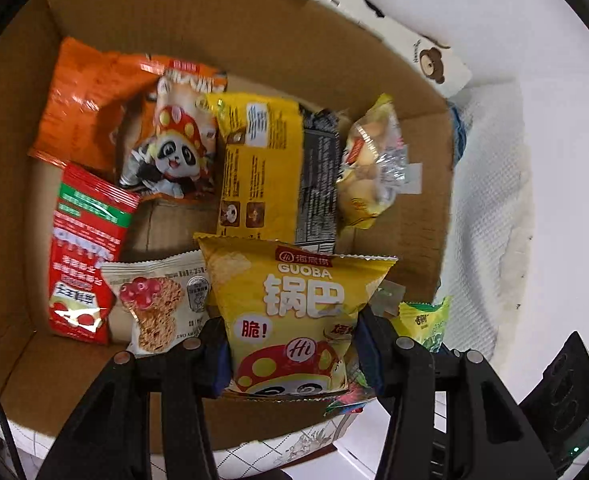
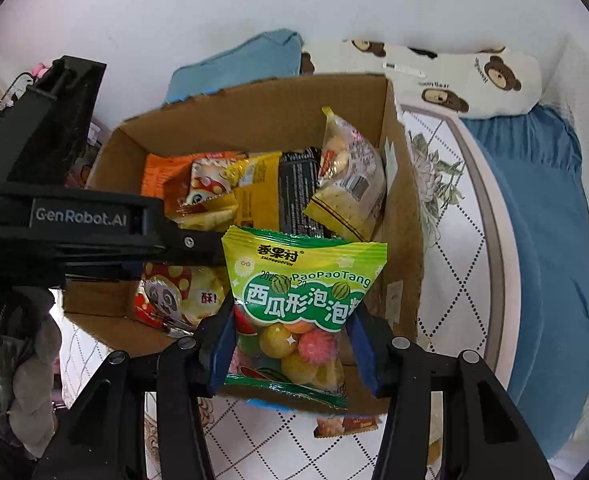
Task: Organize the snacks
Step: 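Carry both bags into the box and open both tools, then lift both tools out of the box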
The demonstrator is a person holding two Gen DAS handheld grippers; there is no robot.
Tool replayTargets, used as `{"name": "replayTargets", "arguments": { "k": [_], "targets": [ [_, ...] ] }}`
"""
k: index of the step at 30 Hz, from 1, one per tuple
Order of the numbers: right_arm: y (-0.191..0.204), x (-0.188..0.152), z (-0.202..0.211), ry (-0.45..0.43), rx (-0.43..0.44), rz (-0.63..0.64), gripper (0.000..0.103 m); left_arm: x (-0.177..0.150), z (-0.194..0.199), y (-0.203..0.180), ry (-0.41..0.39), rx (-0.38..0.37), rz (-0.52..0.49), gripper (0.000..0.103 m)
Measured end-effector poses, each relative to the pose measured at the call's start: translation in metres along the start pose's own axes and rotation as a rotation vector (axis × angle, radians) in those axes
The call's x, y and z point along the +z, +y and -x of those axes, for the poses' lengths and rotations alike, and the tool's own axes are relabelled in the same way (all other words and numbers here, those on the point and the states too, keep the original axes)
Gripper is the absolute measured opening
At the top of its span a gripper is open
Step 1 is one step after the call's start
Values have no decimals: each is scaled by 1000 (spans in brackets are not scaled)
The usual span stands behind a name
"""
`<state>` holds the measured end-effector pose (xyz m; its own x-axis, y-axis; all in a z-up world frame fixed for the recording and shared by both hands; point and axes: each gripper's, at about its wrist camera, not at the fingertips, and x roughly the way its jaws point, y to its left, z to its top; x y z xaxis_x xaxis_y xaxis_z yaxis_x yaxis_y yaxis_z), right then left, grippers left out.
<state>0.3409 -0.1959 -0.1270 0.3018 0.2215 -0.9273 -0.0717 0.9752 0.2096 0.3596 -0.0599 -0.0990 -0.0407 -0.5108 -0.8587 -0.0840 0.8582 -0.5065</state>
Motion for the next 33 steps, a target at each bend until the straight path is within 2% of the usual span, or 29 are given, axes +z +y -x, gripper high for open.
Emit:
{"name": "replayTargets", "arguments": {
  "k": [5,6,7,8,9,10,14,28,33],
  "targets": [
    [-6,-1,-21,77,18,-28,55,3,-13,7,34,24,21,49],
    [-7,-1,-24,96,13,-32,63,3,-14,8,42,26,27,50],
    [-6,-1,-26,107,0,-33,80,4,-14,10,47,31,40,55],
    [-5,-2,-25,106,-10,-29,88,5,-16,10,44,35,49,61],
    [-5,-1,-25,103,-9,-27,94,6,-14,10,38,41,47,75],
    [-3,-2,-25,109,-23,-27,94,6,-11,10,26,58,41,86],
    [3,-1,-24,114,-44,-17,97,5,-3,6,-21,151,0,97],
    [2,-6,-23,97,-119,-36,97,-30,36,9,-191,385,-132,98],
    [4,-11,-16,73,-128,-34,97,-49,41,13,-244,427,-162,98]
  ]
}}
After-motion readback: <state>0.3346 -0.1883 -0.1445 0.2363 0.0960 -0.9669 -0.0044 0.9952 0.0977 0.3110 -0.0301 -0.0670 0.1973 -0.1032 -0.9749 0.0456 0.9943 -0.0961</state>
